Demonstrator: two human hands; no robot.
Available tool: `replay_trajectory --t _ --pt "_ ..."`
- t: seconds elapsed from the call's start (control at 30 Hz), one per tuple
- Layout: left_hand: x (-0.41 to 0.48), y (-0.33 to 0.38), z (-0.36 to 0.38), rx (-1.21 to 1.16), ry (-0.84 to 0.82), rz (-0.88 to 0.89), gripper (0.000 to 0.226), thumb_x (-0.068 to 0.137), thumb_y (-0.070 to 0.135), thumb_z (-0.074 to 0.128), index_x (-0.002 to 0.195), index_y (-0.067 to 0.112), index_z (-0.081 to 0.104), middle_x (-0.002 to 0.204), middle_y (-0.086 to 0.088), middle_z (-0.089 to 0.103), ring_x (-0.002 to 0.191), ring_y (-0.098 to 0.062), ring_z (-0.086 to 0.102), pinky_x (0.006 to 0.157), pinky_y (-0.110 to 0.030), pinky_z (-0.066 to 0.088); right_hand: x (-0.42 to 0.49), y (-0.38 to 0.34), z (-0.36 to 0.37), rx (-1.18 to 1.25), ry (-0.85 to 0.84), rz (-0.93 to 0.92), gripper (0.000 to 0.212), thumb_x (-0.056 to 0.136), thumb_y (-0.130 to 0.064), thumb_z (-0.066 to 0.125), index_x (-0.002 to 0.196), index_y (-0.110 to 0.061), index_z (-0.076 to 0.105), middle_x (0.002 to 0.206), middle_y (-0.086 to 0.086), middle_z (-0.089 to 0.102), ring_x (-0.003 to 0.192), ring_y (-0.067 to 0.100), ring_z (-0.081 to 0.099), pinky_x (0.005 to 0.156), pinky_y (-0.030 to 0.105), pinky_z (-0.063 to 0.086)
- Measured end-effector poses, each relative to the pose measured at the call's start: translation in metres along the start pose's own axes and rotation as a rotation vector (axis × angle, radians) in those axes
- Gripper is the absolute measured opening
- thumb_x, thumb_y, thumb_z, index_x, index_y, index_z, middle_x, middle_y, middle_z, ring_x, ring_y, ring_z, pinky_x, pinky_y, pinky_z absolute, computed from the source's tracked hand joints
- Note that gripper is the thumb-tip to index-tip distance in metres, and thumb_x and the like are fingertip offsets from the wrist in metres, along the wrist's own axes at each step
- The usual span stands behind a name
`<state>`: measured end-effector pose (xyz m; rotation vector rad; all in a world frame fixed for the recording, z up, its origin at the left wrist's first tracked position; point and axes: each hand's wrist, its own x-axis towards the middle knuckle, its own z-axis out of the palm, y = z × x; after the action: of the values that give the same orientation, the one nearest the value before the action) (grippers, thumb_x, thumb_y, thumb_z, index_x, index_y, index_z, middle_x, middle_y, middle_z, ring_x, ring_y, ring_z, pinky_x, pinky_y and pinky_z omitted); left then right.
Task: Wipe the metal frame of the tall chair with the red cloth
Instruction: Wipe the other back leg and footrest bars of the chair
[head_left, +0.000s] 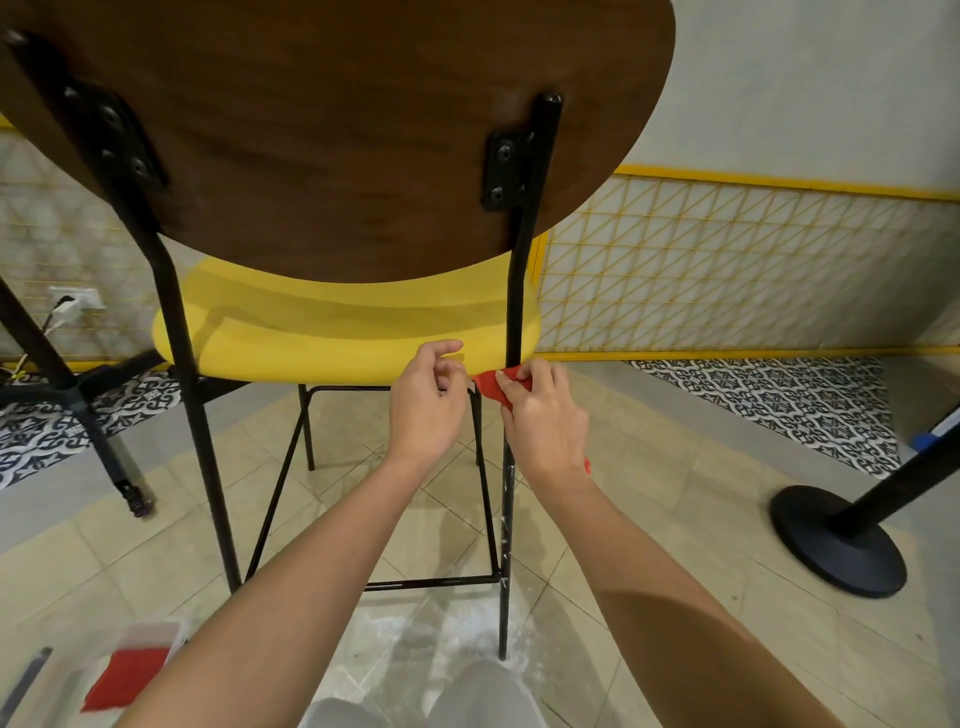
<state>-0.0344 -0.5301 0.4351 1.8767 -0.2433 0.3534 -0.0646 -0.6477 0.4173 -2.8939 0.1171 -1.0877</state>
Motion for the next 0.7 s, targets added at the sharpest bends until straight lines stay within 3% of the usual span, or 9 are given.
replay_trajectory --t 0.27,0.47,0.7 --pt "0.003 -0.005 -0.001 0.007 0.004 -0.017 0.025 0.095 0.015 0.048 0.118 0.015 0.057 0.079 0.008 0.057 0.069 -0.003 0.054 0.061 -0.003 0.039 0.0 -0.004 0.002 -0.033 -0.082 0.007 0.034 0.05 -0.012 0.09 0.079 -0.019 0.074 0.084 0.004 0.059 0.072 0.023 0.058 0.036 0.017 0.032" --pt "-0.003 -0.004 0.006 -0.01 -0.027 -0.007 0.025 0.094 0.014 0.049 0.118 0.015 0.056 0.084 0.005 0.06 0.069 -0.002 0.054 0.06 -0.002 0.039 0.008 0.0 -0.006 -0.018 -0.002 -0.032 0.026 0.061 -0.013 0.086 0.083 -0.017 0.074 0.086 0.002 0.06 0.074 0.021 0.058 0.038 0.016 0.027" --pt "-0.002 -0.006 0.011 -0.007 -0.03 -0.024 0.025 0.094 0.014 0.05 0.118 0.016 0.056 0.085 0.004 0.061 0.07 -0.003 0.055 0.061 -0.004 0.041 0.014 -0.001 -0.002 -0.088 0.018 -0.073 0.019 0.059 -0.012 0.086 0.073 -0.016 0.073 0.084 0.001 0.06 0.076 0.02 0.058 0.037 0.015 0.025"
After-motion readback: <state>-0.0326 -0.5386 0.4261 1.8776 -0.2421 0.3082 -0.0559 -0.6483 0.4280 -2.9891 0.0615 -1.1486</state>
